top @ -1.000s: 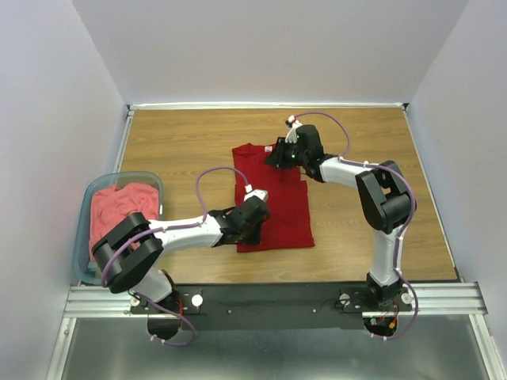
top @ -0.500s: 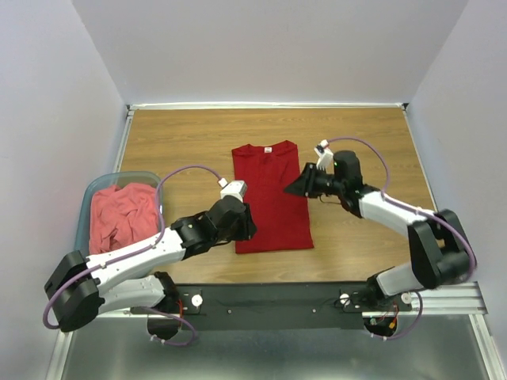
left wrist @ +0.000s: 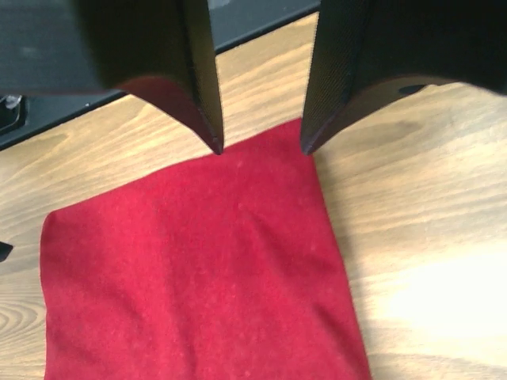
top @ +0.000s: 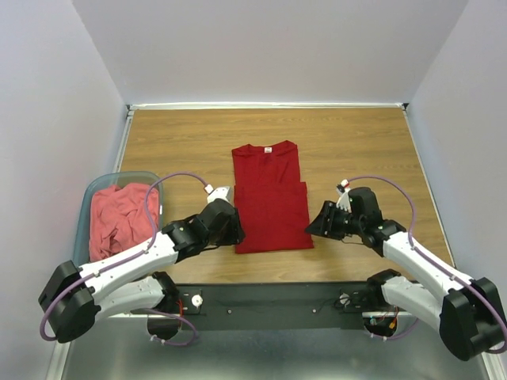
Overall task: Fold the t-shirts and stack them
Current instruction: Fold the tshirt
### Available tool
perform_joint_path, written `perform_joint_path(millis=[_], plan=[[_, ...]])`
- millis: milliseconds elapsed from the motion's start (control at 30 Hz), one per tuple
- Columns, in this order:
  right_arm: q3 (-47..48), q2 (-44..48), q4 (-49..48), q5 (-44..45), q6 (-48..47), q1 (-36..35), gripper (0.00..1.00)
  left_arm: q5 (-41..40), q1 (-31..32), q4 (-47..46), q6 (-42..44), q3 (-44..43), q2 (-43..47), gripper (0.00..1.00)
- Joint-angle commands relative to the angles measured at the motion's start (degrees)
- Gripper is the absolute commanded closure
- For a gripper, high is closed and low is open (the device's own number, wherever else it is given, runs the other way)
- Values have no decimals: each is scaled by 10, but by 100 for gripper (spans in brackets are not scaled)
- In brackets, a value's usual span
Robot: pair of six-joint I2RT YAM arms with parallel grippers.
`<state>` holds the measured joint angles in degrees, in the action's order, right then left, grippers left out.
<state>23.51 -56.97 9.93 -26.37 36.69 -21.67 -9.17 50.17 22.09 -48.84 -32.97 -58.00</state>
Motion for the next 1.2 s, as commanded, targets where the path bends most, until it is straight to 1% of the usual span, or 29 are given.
perform_joint_path(millis=[0,167,233,367,533,600,800,900,967,1100,1167], plan=[[15,6,124,73,12,1,45,-16,-4,38,-9,1,23,45],[20,-38,135,94,21,-2,45,-23,-5,45,-10,-1,25,41],[23,-68,134,92,19,-4,45,-22,-5,43,-10,2,23,40],[22,-98,111,84,24,-14,45,-15,-5,33,-7,8,13,40],[9,-116,84,81,37,-17,46,-15,-5,31,-2,7,2,40],[6,-126,84,85,37,-17,48,-15,-5,32,-1,8,1,40],[-8,-132,84,89,42,-17,50,-11,-5,29,-7,13,2,40],[-8,-154,85,77,40,-17,51,-7,-5,28,-6,14,-8,40],[-11,-162,84,89,40,-17,51,-10,-5,32,-8,12,-14,40],[-16,-182,84,88,38,-17,53,-13,-5,39,-7,5,-34,40],[-21,-186,85,90,38,-18,56,-12,-5,39,-8,3,-38,40]])
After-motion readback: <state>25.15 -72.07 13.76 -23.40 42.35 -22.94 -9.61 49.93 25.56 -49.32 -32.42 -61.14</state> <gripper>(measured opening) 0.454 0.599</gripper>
